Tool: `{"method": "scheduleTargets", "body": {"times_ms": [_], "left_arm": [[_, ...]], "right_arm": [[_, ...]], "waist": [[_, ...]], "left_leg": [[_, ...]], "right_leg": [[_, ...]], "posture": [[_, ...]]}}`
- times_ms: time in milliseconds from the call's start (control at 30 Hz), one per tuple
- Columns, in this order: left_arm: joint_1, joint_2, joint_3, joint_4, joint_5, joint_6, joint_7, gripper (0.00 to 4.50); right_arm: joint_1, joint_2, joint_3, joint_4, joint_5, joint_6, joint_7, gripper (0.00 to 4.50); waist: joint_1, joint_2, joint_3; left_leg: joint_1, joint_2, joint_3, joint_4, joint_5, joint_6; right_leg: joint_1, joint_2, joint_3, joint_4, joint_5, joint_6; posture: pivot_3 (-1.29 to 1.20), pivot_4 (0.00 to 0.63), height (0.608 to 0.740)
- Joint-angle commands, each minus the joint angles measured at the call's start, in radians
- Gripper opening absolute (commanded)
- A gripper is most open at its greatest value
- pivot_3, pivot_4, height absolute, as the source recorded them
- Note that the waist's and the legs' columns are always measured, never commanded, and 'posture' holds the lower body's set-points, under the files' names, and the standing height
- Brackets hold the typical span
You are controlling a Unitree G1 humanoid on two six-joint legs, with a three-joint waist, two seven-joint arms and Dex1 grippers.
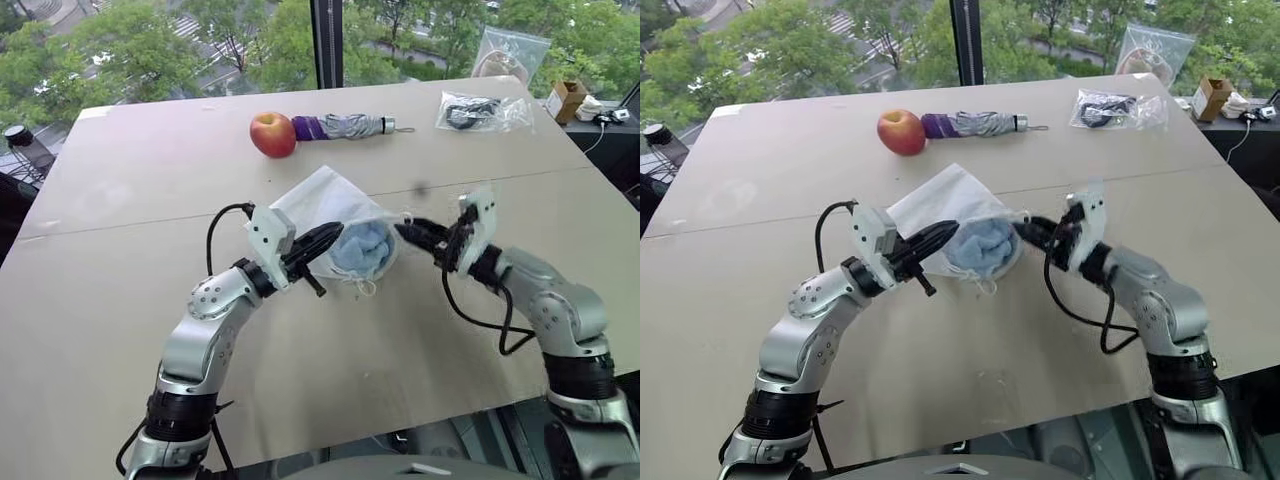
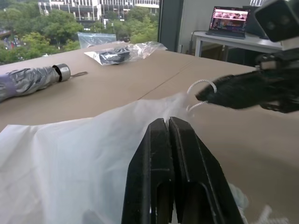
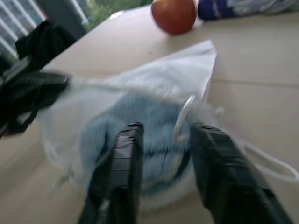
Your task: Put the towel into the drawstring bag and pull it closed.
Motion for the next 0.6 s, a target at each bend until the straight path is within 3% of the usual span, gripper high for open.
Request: {"method": "scheduleTargets", "body": {"times_ms": [33, 67, 167, 433, 533, 600], "left_arm": [[-0.008, 0.013, 0.026, -0.003, -0.008, -0.028, -0.010, 0.00], [-0.009, 0.014, 0.026, -0.002, -0.007, -0.030, -0.010, 0.00], [-0.007, 0.016, 0.027, -0.002, -0.007, -0.034, -0.011, 0.00], [0.003, 0.012, 0.016, -0.013, -0.006, -0.037, -0.005, 0.00], [-0.003, 0.015, 0.019, -0.011, -0.006, -0.035, -0.006, 0.00], [-0.006, 0.018, 0.024, -0.008, -0.007, -0.035, -0.005, 0.00]], "right_arm": [[0.015, -0.096, 0.049, 0.009, -0.131, -0.123, 0.067, 3.36], [0.020, -0.125, 0.074, 0.032, -0.183, -0.173, 0.082, 3.89], [0.003, -0.143, 0.109, 0.115, -0.294, -0.274, 0.061, 3.89], [-0.140, -0.024, 0.147, 0.388, -0.480, -0.503, -0.027, 3.89], [-0.147, 0.005, 0.137, 0.412, -0.472, -0.533, -0.009, 3.22], [-0.145, 0.013, 0.124, 0.418, -0.481, -0.542, -0.018, 2.21]], "waist": [[0.002, 0.000, 0.000], [0.002, 0.000, 0.000], [0.001, 0.000, 0.000], [0.003, 0.000, 0.000], [0.006, 0.000, 0.000], [0.005, 0.000, 0.000]], "left_leg": [[0.000, 0.000, 0.000, 0.000, 0.000, 0.000], [0.000, 0.000, 0.000, 0.000, 0.000, 0.000], [0.002, 0.000, -0.001, 0.001, 0.000, 0.000], [0.002, 0.000, 0.000, 0.001, 0.000, 0.000], [0.001, 0.000, -0.001, 0.001, 0.000, 0.000], [0.000, 0.000, 0.000, 0.001, 0.000, 0.000]], "right_leg": [[0.000, 0.000, 0.000, 0.000, 0.000, 0.000], [0.000, 0.000, 0.000, 0.000, 0.000, 0.000], [0.002, 0.001, 0.000, 0.000, 0.000, 0.000], [0.001, 0.001, 0.001, 0.001, 0.000, 0.000], [0.002, 0.001, 0.000, 0.000, 0.000, 0.000], [0.001, 0.000, 0.000, 0.000, 0.000, 0.000]], "posture": [[0.00, 0.150, 0.740], [0.00, 0.150, 0.740], [0.00, 0.150, 0.740], [0.00, 0.150, 0.740], [0.00, 0.150, 0.740], [0.00, 0.150, 0.740]]}}
